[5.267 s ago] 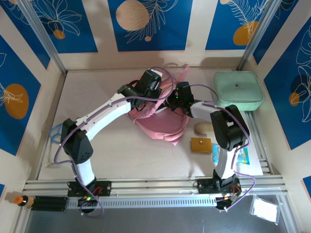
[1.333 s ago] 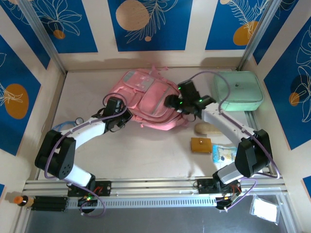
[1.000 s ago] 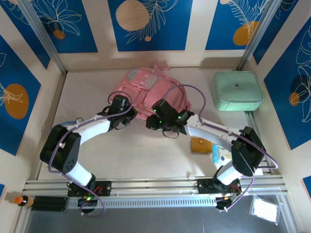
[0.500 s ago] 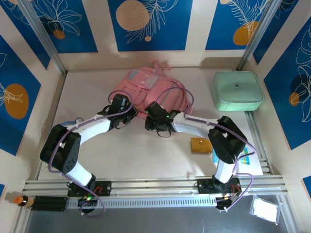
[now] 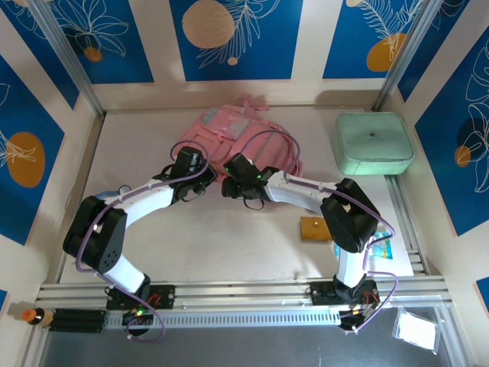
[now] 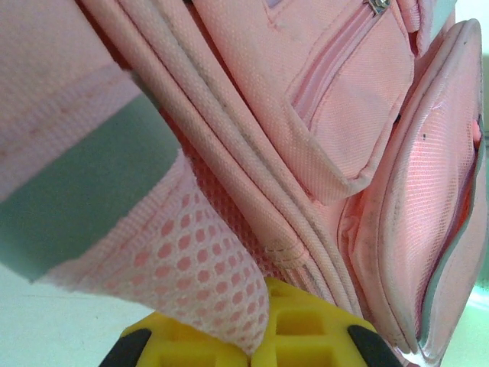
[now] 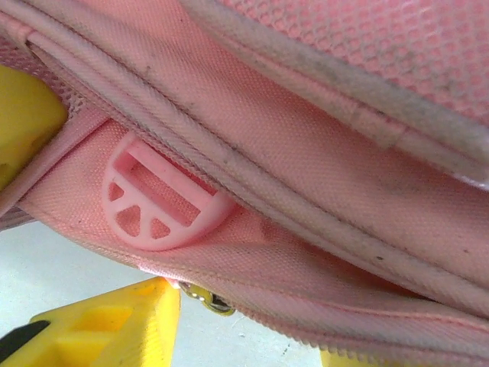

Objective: Pack the student bag
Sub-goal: Zip the student bag at the top-center of the table.

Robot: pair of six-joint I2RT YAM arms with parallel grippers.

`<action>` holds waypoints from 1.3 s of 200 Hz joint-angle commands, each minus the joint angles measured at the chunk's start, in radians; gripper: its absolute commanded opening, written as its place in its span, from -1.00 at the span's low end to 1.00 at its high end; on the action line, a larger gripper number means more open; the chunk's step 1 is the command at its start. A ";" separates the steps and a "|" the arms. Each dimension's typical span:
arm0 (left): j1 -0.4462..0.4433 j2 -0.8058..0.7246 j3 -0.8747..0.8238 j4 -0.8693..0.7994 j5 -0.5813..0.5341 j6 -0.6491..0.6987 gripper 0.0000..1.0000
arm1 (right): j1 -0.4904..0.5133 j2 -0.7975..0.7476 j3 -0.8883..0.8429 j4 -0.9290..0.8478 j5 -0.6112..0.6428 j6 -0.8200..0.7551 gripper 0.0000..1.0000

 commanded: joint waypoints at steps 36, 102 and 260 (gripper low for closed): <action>-0.017 -0.015 0.045 0.039 0.075 0.033 -1.00 | -0.022 -0.037 -0.017 0.118 -0.039 -0.028 0.32; -0.017 -0.026 0.047 0.032 0.072 0.036 -1.00 | -0.031 0.004 0.026 0.022 0.063 0.018 -0.06; -0.009 -0.031 0.056 0.009 0.070 0.048 -1.00 | -0.015 0.030 0.076 -0.010 0.127 -0.091 -0.65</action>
